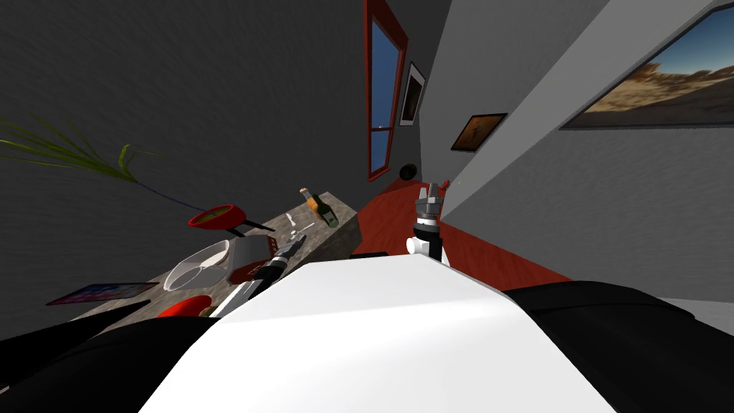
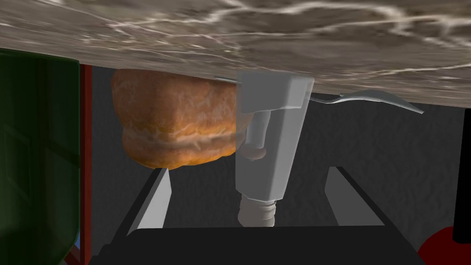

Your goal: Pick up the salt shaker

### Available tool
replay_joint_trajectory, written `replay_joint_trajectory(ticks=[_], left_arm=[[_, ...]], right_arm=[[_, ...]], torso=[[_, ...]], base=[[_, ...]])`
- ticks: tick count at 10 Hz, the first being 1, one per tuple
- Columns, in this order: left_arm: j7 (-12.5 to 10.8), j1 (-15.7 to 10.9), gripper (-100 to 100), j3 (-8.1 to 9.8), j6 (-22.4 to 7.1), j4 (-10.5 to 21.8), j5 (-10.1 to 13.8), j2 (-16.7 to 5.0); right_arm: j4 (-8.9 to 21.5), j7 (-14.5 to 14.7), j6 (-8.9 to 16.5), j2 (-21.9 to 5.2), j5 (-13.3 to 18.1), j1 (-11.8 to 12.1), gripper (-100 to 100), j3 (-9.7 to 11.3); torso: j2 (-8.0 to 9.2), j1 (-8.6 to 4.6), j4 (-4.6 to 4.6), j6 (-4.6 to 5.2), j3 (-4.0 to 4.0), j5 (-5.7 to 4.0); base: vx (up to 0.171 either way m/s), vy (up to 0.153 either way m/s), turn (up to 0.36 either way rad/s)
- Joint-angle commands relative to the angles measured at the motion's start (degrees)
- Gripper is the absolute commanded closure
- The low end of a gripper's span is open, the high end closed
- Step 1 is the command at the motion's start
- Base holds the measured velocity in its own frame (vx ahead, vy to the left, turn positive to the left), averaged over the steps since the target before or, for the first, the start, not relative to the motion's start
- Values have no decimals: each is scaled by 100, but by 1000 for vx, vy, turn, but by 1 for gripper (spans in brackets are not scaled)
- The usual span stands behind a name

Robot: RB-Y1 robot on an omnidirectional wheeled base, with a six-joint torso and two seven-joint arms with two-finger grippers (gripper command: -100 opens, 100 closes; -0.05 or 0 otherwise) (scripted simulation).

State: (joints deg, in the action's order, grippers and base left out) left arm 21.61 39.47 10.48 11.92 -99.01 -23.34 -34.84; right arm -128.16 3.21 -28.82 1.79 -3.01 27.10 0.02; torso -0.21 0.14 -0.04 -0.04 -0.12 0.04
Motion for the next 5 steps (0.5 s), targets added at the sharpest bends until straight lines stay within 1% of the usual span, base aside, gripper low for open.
replay_joint_trajectory(ticks=[1, 2, 5], left_arm=[[0, 0, -100, 0, 0, 0, 0, 0], [0, 0, 100, 0, 0, 0, 0, 0], [0, 6, 100, 12, -12, 10, 1, -2]], right_arm=[[0, 0, 0, 0, 0, 0, 0, 0], [0, 0, 0, 0, 0, 0, 0, 0], [0, 0, 0, 0, 0, 0, 0, 0]], torso=[[0, 0, 0, 0, 0, 0], [5, -1, 1, 0, 3, 0], [3, -15, 2, 13, 2, 1]], base=[[0, 0, 0], [0, 0, 0], [0, 2, 8]])
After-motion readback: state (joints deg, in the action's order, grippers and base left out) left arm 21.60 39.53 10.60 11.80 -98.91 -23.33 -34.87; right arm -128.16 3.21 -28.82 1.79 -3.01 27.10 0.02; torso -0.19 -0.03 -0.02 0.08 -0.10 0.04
